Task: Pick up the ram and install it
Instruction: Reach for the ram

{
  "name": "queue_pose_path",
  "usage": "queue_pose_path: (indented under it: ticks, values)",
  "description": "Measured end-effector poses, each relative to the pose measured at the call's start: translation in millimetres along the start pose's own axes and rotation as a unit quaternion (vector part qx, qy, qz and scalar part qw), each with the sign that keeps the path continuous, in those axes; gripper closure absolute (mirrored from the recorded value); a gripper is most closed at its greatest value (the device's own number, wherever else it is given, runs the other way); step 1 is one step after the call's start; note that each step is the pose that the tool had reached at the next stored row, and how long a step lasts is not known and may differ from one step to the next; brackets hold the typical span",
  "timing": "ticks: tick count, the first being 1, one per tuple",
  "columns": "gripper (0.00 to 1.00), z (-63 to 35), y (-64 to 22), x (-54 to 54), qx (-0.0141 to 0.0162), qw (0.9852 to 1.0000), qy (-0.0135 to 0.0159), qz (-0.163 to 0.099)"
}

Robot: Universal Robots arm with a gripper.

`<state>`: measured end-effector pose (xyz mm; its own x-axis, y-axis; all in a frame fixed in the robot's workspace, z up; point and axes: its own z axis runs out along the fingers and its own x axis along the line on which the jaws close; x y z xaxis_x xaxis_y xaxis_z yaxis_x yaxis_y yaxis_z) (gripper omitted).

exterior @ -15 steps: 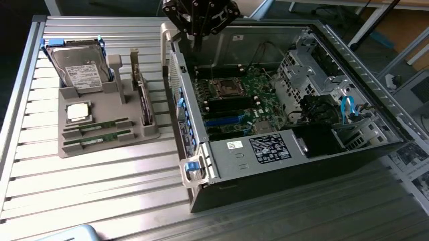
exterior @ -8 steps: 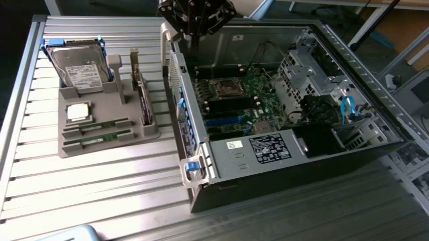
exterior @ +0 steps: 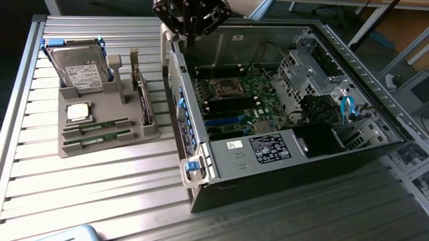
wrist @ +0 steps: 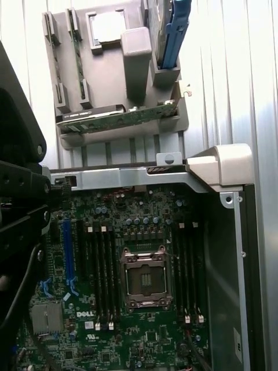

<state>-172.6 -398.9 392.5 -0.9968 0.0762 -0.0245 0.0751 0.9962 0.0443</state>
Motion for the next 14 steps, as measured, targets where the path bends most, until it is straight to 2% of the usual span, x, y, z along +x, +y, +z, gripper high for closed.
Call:
queue_pose_path:
  ticks: [14]
  values:
    - [0.89, -0.1, -1.2, 15.3, 0.0000, 1.0000, 0.0000, 0.000]
